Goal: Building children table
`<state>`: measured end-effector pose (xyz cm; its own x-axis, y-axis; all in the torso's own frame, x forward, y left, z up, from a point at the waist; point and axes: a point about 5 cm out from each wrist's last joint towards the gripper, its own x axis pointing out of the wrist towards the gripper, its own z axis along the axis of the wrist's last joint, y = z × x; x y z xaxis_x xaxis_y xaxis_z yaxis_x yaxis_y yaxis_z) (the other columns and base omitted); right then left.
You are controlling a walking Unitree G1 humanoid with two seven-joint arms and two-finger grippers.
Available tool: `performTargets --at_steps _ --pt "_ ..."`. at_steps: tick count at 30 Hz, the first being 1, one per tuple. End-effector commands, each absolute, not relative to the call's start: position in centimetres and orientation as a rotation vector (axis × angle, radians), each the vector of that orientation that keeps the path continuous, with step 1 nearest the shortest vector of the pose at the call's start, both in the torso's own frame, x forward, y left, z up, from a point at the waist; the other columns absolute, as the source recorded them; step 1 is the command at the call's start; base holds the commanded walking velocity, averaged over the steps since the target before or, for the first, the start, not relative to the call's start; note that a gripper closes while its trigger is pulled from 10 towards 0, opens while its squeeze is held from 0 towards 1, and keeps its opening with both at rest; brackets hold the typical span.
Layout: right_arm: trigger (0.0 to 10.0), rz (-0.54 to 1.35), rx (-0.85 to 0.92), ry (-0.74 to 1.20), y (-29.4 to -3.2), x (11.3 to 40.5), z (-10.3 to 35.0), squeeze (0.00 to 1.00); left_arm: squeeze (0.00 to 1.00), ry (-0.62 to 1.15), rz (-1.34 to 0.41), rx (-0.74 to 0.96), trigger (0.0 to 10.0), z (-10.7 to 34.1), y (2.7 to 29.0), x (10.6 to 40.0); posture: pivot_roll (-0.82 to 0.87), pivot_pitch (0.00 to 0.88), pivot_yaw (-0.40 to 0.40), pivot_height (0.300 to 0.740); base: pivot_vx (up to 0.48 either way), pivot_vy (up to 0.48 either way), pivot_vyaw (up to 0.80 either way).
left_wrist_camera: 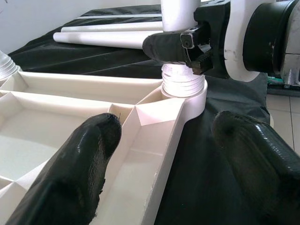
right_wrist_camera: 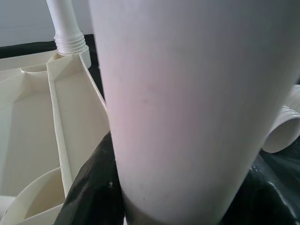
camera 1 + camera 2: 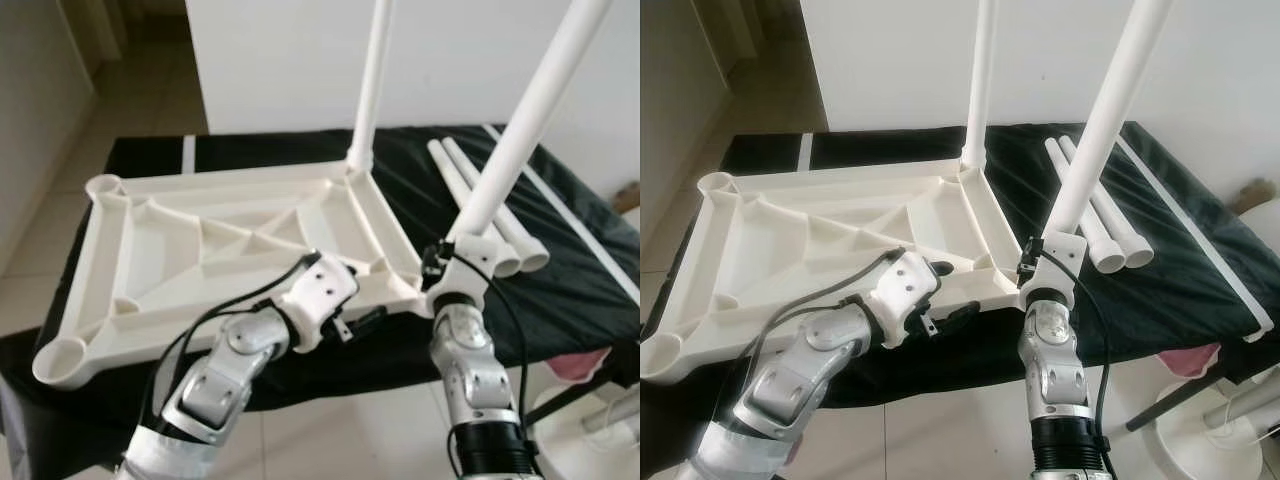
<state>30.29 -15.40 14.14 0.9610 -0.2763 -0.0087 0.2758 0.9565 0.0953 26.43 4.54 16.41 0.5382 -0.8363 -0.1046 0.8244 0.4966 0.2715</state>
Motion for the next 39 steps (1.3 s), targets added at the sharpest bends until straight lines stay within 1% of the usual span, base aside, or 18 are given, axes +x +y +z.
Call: performTargets --at_steps 1,7,8,15,19,20,24,27,28,31,33,35,36,38,39 --pt "10.0 -0.335 0.101 0.093 -16.1 29.6 12.1 0.00 0.00 -0.039 -1.011 0.302 10.0 16.4 4.4 26.2 0.04 0.001 -0.064 0.740 0.000 0.000 0.00" --pt "10.0 -0.339 0.089 0.083 -16.1 29.7 12.4 0.00 0.00 -0.038 -1.010 0.301 10.0 16.4 4.4 26.2 0.04 0.003 -0.066 0.740 0.000 0.000 0.00" --pt "10.0 -0.335 0.086 0.078 -16.2 29.6 12.5 1.00 0.00 -0.038 -1.010 0.300 10.0 16.4 4.4 26.2 0.04 0.006 -0.064 0.740 0.000 0.000 0.00" --pt "10.0 -0.310 0.077 0.062 -16.3 29.7 12.8 1.00 0.00 -0.035 -1.007 0.301 10.0 16.4 4.5 26.2 0.03 0.011 -0.066 0.740 0.000 0.000 0.00" --pt "10.0 -0.248 0.068 0.043 -16.8 29.7 13.0 1.00 0.00 -0.035 -1.001 0.297 10.0 16.4 4.5 26.2 0.03 0.010 -0.063 0.740 0.000 0.000 0.00" --pt "10.0 -0.219 0.071 0.034 -17.0 29.8 13.1 0.00 0.00 -0.035 -1.001 0.297 10.0 16.4 4.5 26.3 0.03 0.009 -0.064 0.740 0.000 0.000 0.00" --pt "10.0 -0.162 0.067 0.021 -17.2 29.8 13.3 0.00 0.00 -0.037 -1.001 0.297 10.0 16.4 4.5 26.3 0.03 0.010 -0.064 0.740 0.000 0.000 0.00" --pt "10.0 -0.034 0.032 0.009 -17.5 30.2 13.7 0.00 0.00 -0.036 -1.000 0.297 10.0 16.4 4.5 26.3 0.02 0.012 -0.064 0.740 0.000 0.000 0.00" --pt "10.0 -0.034 0.032 0.009 -17.5 30.2 13.7 0.00 0.00 -0.036 -1.000 0.297 10.0 16.4 4.5 26.3 0.02 0.012 -0.064 0.740 0.000 0.000 0.00" --pt "10.0 0.086 -0.024 -0.016 -17.9 31.0 14.4 0.00 0.00 -0.038 -1.001 0.297 10.0 16.4 4.4 26.4 0.02 0.012 -0.064 0.740 0.000 0.000 0.00" --pt "10.0 0.115 -0.032 -0.021 -18.0 31.2 14.5 0.00 0.00 -0.039 -1.001 0.297 10.0 16.4 4.4 26.4 0.02 0.012 -0.064 0.740 0.000 0.000 0.00" --pt "10.0 0.225 -0.089 -0.019 -17.9 31.5 14.7 0.00 0.00 -0.041 -1.001 0.295 10.0 16.5 4.3 26.4 0.03 0.015 -0.067 0.740 0.000 0.000 0.00" --pt "10.0 0.225 -0.089 -0.019 -17.9 31.5 14.7 0.00 0.00 -0.041 -1.001 0.295 10.0 16.5 4.3 26.4 0.03 0.015 -0.067 0.740 0.000 0.000 0.00" --pt "10.0 0.308 -0.127 -0.013 -18.0 31.7 14.7 0.00 0.00 -0.041 -0.999 0.295 10.0 16.5 4.4 26.4 0.03 0.017 -0.068 0.740 0.000 0.000 0.00" --pt "10.0 0.308 -0.127 -0.013 -18.0 31.7 14.7 0.00 0.00 -0.041 -0.999 0.295 10.0 16.5 4.4 26.4 0.03 0.017 -0.068 0.740 0.000 0.000 0.00"
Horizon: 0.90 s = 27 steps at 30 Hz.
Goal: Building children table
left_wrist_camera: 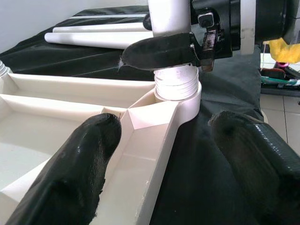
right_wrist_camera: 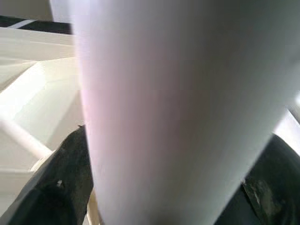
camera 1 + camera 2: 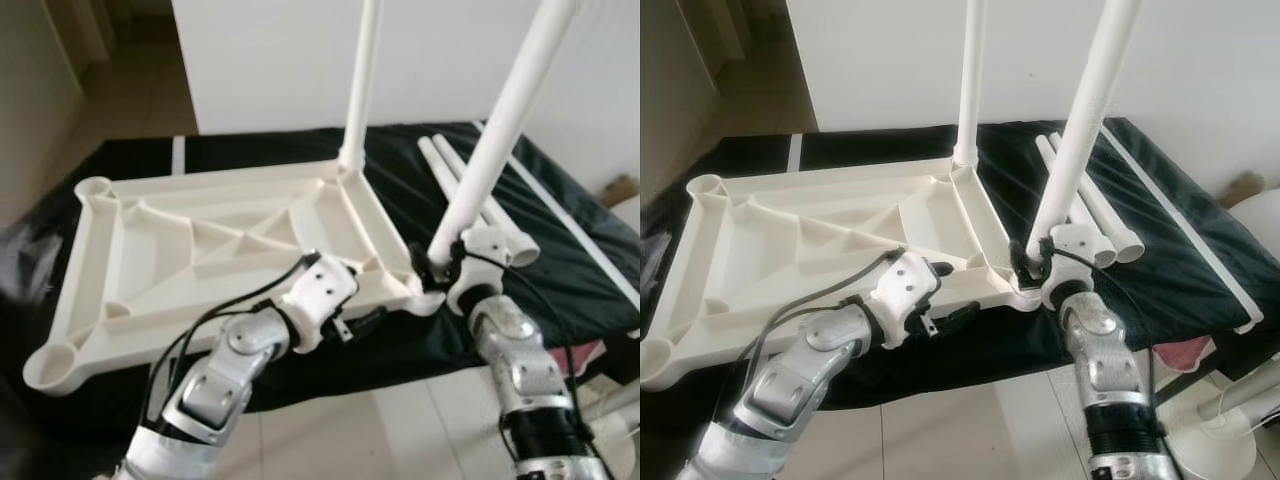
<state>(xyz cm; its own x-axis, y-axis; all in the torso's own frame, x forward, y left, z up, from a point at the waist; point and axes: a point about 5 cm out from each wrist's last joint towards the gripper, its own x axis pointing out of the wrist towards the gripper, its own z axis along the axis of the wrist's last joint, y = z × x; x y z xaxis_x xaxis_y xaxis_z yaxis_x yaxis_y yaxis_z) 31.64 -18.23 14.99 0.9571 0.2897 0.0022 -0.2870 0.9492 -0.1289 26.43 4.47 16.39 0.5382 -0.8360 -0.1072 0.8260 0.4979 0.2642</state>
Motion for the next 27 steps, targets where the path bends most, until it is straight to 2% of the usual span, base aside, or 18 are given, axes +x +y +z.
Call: performTargets --at_steps 1,8,9,10,11,23,24,25,26,27 --pt "10.0 0.361 -0.142 -0.004 -18.0 31.8 14.7 0.00 0.00 -0.038 -1.001 0.295 10.0 16.5 4.4 26.4 0.03 0.019 -0.070 0.740 0.000 0.000 0.00" --pt "10.0 0.487 -0.217 0.031 -18.1 32.1 14.4 0.00 0.00 -0.031 -1.016 0.298 10.0 16.3 4.4 26.0 0.04 0.024 -0.072 0.740 0.000 0.000 0.00" --pt "2.0 0.489 -0.225 0.036 -18.4 32.3 14.3 0.00 0.00 -0.032 -1.014 0.300 10.0 16.4 4.4 26.0 0.04 0.024 -0.072 0.740 0.000 0.000 0.00" --pt "2.0 0.489 -0.225 0.036 -18.4 32.3 14.3 0.00 0.00 -0.032 -1.014 0.300 10.0 16.4 4.4 26.0 0.04 0.024 -0.072 0.740 0.000 0.000 0.00" --pt "0.0 0.490 -0.226 0.040 -18.5 32.5 14.3 0.00 0.00 -0.032 -1.011 0.301 10.0 16.4 4.4 26.1 0.05 0.025 -0.078 0.740 0.000 0.000 0.00" --pt "0.0 0.527 -0.232 0.071 -19.1 32.7 13.6 0.00 0.00 -0.032 -0.996 0.300 10.0 16.5 4.7 26.2 0.05 0.032 -0.077 0.740 0.000 0.000 0.00" --pt "0.8 0.504 -0.221 0.066 -19.1 32.8 13.6 0.00 0.00 -0.032 -0.997 0.301 10.0 16.5 4.7 26.2 0.05 0.032 -0.074 0.740 0.000 0.000 0.00" --pt "0.8 0.504 -0.221 0.066 -19.1 32.8 13.6 0.00 0.00 -0.032 -0.997 0.301 10.0 16.5 4.7 26.2 0.05 0.032 -0.074 0.740 0.000 0.000 0.00" --pt "10.0 0.491 -0.216 0.064 -19.2 32.9 13.6 0.00 0.00 -0.031 -0.998 0.301 10.0 16.5 4.7 26.2 0.05 0.032 -0.073 0.740 0.000 0.000 0.00" --pt "10.0 0.491 -0.216 0.064 -19.2 32.9 13.6 0.00 0.00 -0.031 -0.998 0.301 10.0 16.5 4.7 26.2 0.05 0.032 -0.073 0.740 0.000 0.000 0.00"
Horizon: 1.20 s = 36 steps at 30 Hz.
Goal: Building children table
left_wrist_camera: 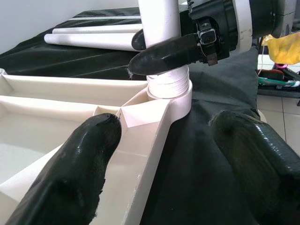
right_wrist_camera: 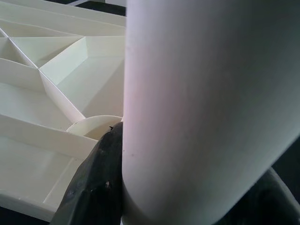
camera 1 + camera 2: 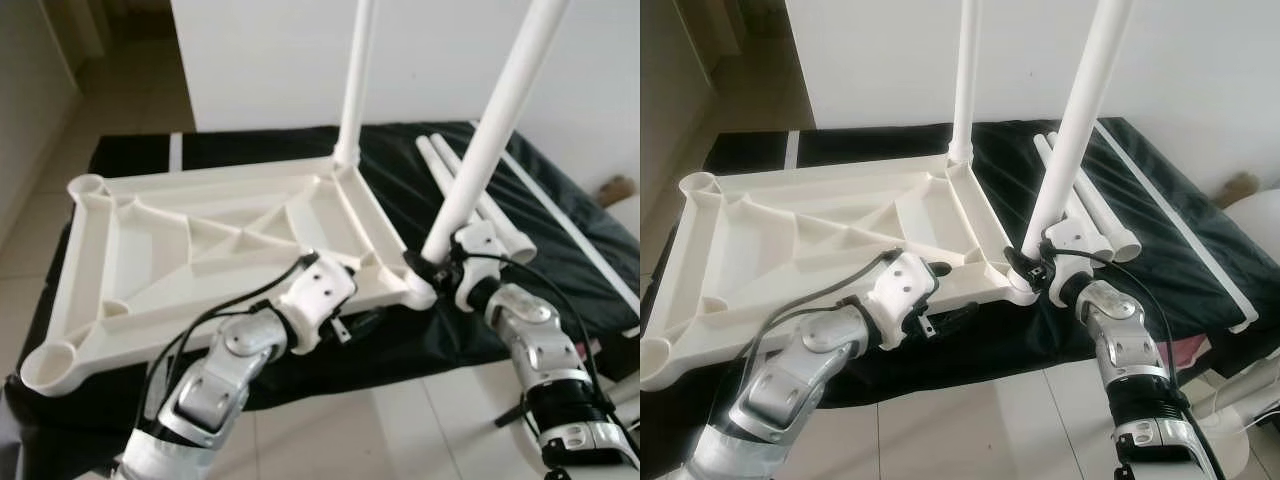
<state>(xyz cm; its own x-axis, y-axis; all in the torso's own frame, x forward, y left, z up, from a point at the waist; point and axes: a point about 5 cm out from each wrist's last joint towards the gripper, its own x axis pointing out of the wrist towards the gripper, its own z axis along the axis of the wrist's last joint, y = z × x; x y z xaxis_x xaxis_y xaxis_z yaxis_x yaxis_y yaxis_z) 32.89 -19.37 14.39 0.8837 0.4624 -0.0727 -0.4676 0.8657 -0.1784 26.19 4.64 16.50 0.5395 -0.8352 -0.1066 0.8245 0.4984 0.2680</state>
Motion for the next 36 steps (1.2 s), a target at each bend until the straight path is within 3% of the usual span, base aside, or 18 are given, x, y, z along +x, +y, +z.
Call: performTargets --at_steps 1,8,31,36 --pt "10.0 0.491 -0.216 0.064 -19.2 32.9 13.6 0.00 0.00 -0.031 -0.998 0.301 10.0 16.5 4.7 26.2 0.05 0.032 -0.073 0.740 0.000 0.000 0.00" --pt "10.0 0.418 -0.180 0.048 -18.9 33.2 13.6 0.00 0.00 -0.032 -1.000 0.301 10.0 16.6 4.6 26.2 0.04 0.037 -0.075 0.740 0.000 0.000 0.00" --pt "10.0 -0.067 0.028 0.042 -17.3 32.1 13.2 0.00 0.00 -0.025 -1.006 0.280 10.0 16.3 4.1 25.8 0.02 0.044 -0.080 0.740 0.000 0.000 0.00" --pt "10.0 -0.224 0.139 0.024 -16.1 31.6 13.1 0.00 0.00 -0.020 -1.016 0.294 10.0 16.1 4.4 25.8 0.02 0.033 -0.080 0.740 0.000 0.000 0.00"
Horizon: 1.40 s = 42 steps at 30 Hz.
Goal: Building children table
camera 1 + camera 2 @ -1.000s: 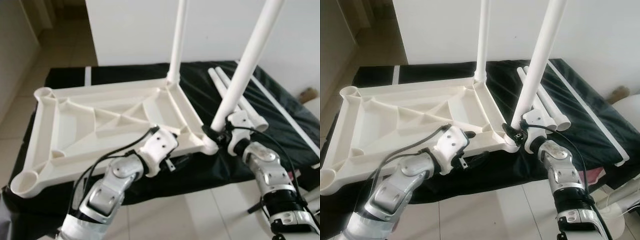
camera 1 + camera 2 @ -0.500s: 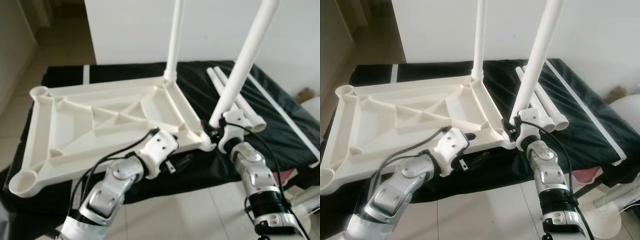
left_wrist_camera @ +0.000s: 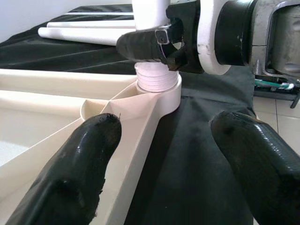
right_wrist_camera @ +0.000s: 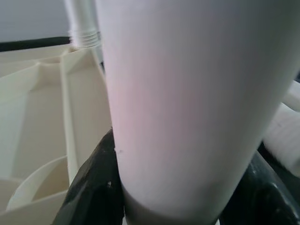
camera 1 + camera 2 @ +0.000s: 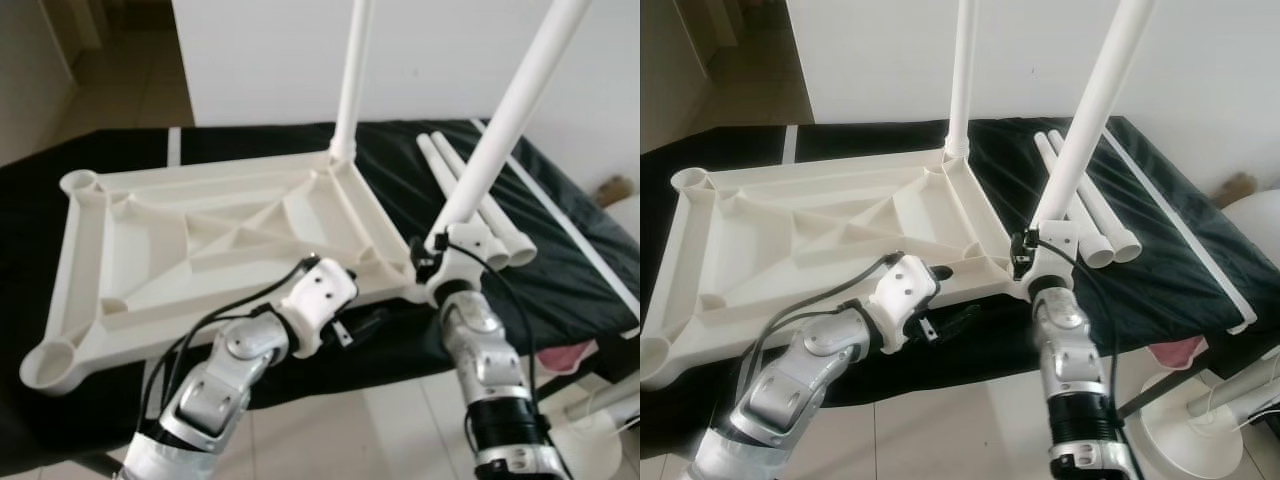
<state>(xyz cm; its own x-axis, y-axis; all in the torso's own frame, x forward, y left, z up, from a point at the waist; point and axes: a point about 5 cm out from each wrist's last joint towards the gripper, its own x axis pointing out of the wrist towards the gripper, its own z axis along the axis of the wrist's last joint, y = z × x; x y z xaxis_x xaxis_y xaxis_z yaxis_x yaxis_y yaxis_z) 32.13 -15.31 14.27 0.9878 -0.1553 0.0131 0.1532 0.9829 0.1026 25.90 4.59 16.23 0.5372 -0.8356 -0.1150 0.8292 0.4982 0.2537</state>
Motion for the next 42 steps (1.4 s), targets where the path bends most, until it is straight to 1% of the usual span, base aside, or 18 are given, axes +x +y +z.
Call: performTargets --at_steps 1,7,8,9,10,17,18,19,20,27,30,35,36,38,39,40,41,42 --pt "10.0 -0.235 0.150 0.022 -15.7 31.6 13.2 0.00 0.00 -0.020 -1.016 0.295 10.0 16.1 4.5 25.8 0.02 0.028 -0.073 0.740 0.000 0.000 0.00" --pt "10.0 -0.221 0.137 0.005 -15.3 31.5 13.4 0.00 0.00 -0.022 -1.027 0.297 10.0 16.1 4.4 25.7 0.03 0.022 -0.070 0.740 0.000 0.000 0.00" --pt "10.0 -0.223 0.136 0.005 -15.5 31.4 13.4 0.80 0.00 -0.021 -1.030 0.300 10.0 16.1 4.4 25.7 0.03 0.021 -0.068 0.740 0.000 0.000 0.00" --pt "10.0 -0.223 0.136 0.005 -15.5 31.4 13.4 0.80 0.00 -0.021 -1.030 0.300 10.0 16.1 4.4 25.7 0.03 0.021 -0.068 0.740 0.000 0.000 0.00" --pt "10.0 -0.227 0.138 0.004 -15.7 31.3 13.3 1.00 0.00 -0.018 -1.032 0.305 10.0 16.0 4.6 25.7 0.03 0.020 -0.067 0.740 0.000 0.000 0.00" --pt "10.0 -0.179 0.142 -0.033 -15.3 30.8 13.9 1.00 0.00 -0.007 -1.042 0.319 10.0 15.9 5.1 25.6 0.02 0.021 -0.057 0.740 0.000 0.000 0.00" --pt "10.0 -0.160 0.129 -0.041 -15.3 30.5 13.9 0.94 0.00 -0.007 -1.046 0.316 10.0 16.0 5.2 25.6 0.02 0.021 -0.054 0.740 0.000 0.000 0.00" --pt "10.0 -0.149 0.120 -0.045 -15.3 30.2 13.9 0.54 0.00 -0.007 -1.052 0.309 10.0 16.1 5.4 25.5 0.01 0.022 -0.053 0.740 0.000 0.000 0.00" --pt "10.0 -0.141 0.114 -0.045 -15.4 29.9 13.9 0.00 0.00 -0.008 -1.059 0.303 10.0 16.2 5.5 25.5 0.01 0.023 -0.052 0.740 0.000 0.000 0.00" --pt "10.0 -0.104 0.098 -0.028 -16.0 27.8 12.8 0.00 0.00 0.003 -1.133 0.284 10.0 16.8 7.4 24.6 0.00 0.037 -0.040 0.740 0.000 0.000 0.00" --pt "10.0 -0.093 0.093 -0.024 -15.9 27.5 12.6 0.00 0.00 0.003 -1.159 0.293 10.0 17.0 7.8 24.4 0.01 0.041 -0.039 0.740 0.000 0.000 0.00" --pt "10.0 -0.073 0.089 -0.002 -15.8 27.1 12.0 0.00 0.00 0.043 -1.195 0.348 10.0 17.1 10.4 24.1 0.03 0.048 -0.047 0.740 0.000 0.000 0.00" --pt "7.9 -0.071 0.090 -0.001 -15.8 27.1 12.0 0.00 0.00 0.063 -1.181 0.366 10.0 17.0 11.2 24.2 0.03 0.049 -0.046 0.740 0.000 0.000 0.00" --pt "7.9 -0.070 0.090 0.000 -15.7 27.2 12.0 0.00 0.00 0.076 -1.173 0.376 10.0 16.9 11.7 24.3 0.03 0.049 -0.046 0.740 0.000 0.000 0.00" --pt "4.2 -0.071 0.094 0.002 -15.7 27.2 12.0 0.00 0.00 0.103 -1.170 0.395 10.0 16.6 12.4 24.3 0.04 0.049 -0.049 0.740 0.000 0.000 0.00" --pt "3.2 -0.073 0.097 0.006 -15.7 27.3 11.9 0.00 0.00 0.128 -1.168 0.421 10.0 16.3 13.2 24.3 0.04 0.049 -0.049 0.740 0.000 0.000 0.00" --pt "3.2 -0.073 0.097 0.006 -15.7 27.3 11.9 0.00 0.00 0.128 -1.168 0.421 10.0 16.3 13.2 24.3 0.04 0.049 -0.049 0.740 0.000 0.000 0.00" --pt "2.7 -0.077 0.099 0.011 -15.7 27.3 11.9 0.00 0.00 0.151 -1.155 0.451 10.0 16.1 14.0 24.4 0.04 0.050 -0.050 0.740 0.000 0.000 0.00"
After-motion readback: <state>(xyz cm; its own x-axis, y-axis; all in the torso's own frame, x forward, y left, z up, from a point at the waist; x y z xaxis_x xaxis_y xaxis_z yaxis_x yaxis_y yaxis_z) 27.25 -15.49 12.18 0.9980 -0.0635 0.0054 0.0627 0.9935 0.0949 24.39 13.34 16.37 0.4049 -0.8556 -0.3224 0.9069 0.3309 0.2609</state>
